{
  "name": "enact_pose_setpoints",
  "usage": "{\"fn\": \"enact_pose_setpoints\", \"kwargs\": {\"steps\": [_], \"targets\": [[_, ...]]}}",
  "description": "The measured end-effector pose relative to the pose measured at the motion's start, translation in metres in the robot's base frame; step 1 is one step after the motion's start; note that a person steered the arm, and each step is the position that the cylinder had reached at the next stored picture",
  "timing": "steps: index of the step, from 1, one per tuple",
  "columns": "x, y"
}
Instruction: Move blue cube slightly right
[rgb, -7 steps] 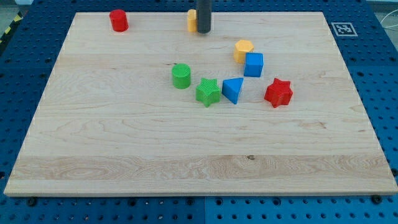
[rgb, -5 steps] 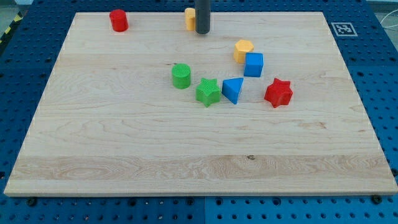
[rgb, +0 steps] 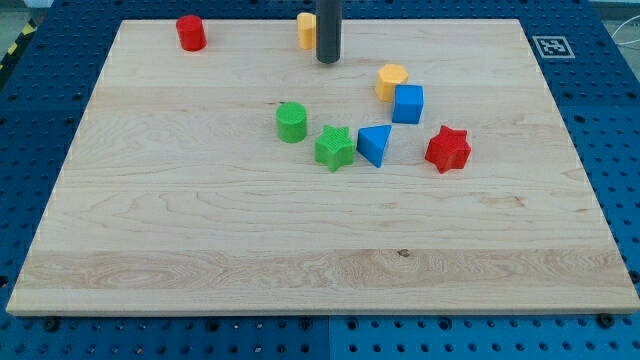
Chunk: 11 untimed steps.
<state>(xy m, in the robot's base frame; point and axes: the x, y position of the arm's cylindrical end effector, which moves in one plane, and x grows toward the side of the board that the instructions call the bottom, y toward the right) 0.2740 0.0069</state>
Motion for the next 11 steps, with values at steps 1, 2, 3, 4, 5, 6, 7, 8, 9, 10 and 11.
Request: {"fn": "enact_pose_setpoints", "kwargs": {"steps": [1, 2, 3, 4, 5, 6, 7, 8, 9, 10, 11], "targets": [[0.0, 0.0], [0.0, 0.002], [0.0, 0.002], [0.0, 0.003], [0.0, 0.005], [0.0, 0.01], [0.0, 0.013], [0.0, 0.016], [0.0, 0.021], [0.0, 0.022], [0.0, 0.024]]}}
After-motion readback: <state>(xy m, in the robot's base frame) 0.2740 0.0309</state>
